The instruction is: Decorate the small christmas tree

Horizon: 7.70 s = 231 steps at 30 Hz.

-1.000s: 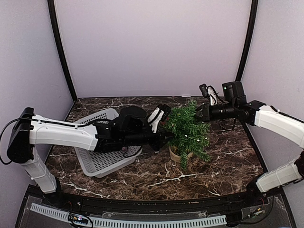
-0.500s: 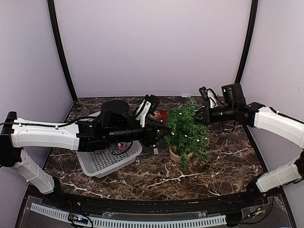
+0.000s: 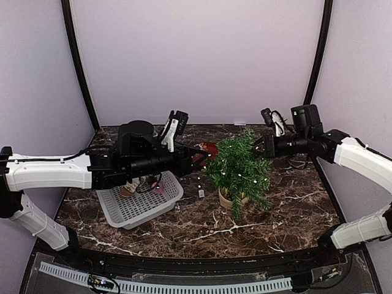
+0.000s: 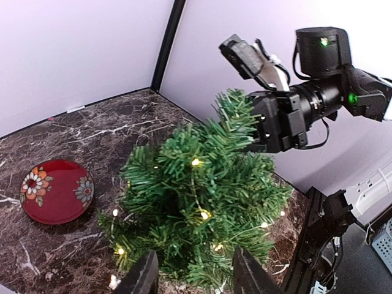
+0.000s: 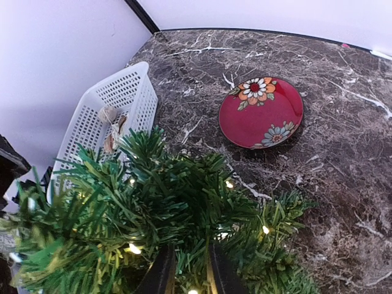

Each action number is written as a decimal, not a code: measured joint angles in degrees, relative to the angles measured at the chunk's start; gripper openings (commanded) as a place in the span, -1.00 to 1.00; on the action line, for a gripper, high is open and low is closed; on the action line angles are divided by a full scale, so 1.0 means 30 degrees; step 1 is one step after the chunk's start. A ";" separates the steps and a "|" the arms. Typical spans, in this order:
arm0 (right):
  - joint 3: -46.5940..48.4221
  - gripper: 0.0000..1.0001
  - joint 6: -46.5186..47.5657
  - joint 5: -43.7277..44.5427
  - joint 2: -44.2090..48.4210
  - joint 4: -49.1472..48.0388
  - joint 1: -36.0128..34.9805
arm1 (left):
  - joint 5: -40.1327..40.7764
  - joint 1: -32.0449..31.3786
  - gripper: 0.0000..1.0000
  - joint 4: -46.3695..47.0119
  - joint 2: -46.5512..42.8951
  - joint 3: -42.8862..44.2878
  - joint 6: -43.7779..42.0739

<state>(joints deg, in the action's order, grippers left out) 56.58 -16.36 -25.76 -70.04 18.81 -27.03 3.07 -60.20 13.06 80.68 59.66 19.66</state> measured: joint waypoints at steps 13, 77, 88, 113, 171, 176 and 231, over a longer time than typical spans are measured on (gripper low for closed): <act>0.1071 0.38 0.0087 0.2157 0.1610 0.1770 0.0131 | -0.0153 0.3708 0.32 -0.3942 -0.2215 -0.0124 0.3417; 0.3351 -0.11 0.2936 0.2229 0.3424 0.5770 -0.7431 | -1.0404 -0.1778 -0.67 0.4510 -0.0153 -0.7002 0.0765; 0.3395 -0.11 0.2841 0.2557 0.3840 0.5778 -0.7490 | -0.8932 -0.1778 -0.55 0.4670 -0.0095 -0.6462 0.0605; 0.3417 -0.09 0.2528 0.2608 0.4218 0.5865 -0.7497 | -0.9304 -0.1785 -0.16 0.2259 0.0219 -0.6353 0.0539; -0.0488 -1.00 -0.0481 0.7796 0.3279 -0.0160 -1.3245 | -0.5195 -0.1865 -0.51 1.6844 0.3497 -0.4277 0.8393; 0.0896 -1.00 -0.0036 0.9435 0.3381 0.0736 -1.3245 | -0.5005 -0.1865 0.24 1.6640 0.3475 -0.4284 0.8539; 0.3249 -1.00 0.4881 0.5268 0.0488 0.5136 -0.2769 | 0.1392 -0.0940 0.57 0.2936 0.0153 -0.1559 0.3067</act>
<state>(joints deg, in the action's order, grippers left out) 66.32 -1.72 -9.96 -68.58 34.22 -35.33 7.25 -63.02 21.87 81.14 54.98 28.86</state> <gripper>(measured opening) 0.004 0.789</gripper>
